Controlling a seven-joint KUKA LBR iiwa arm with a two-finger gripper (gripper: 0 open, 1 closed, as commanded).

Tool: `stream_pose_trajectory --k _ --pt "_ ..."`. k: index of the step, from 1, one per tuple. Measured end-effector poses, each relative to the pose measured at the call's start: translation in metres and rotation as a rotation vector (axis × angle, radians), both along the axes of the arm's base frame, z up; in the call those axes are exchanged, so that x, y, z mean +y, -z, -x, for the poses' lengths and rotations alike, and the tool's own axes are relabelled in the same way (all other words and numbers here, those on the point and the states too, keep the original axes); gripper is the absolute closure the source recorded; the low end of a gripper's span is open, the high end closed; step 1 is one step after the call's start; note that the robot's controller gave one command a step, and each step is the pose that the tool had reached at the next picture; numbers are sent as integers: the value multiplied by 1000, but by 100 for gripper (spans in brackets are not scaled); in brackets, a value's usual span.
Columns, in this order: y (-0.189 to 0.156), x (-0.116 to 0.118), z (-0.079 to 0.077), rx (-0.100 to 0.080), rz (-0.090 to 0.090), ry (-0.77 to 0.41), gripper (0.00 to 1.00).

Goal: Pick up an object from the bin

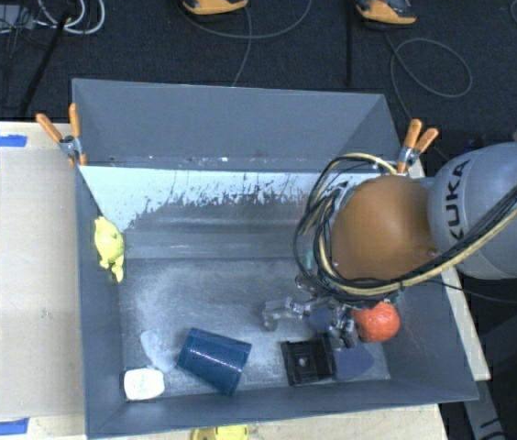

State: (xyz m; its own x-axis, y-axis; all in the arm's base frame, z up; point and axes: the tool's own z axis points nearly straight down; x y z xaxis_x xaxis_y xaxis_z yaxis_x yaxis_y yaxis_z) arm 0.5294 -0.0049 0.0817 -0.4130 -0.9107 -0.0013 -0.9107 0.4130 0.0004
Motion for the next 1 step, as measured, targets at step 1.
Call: stream_pose_trajectory --k 1 --pt "9 10 24 1 0 -134 0"
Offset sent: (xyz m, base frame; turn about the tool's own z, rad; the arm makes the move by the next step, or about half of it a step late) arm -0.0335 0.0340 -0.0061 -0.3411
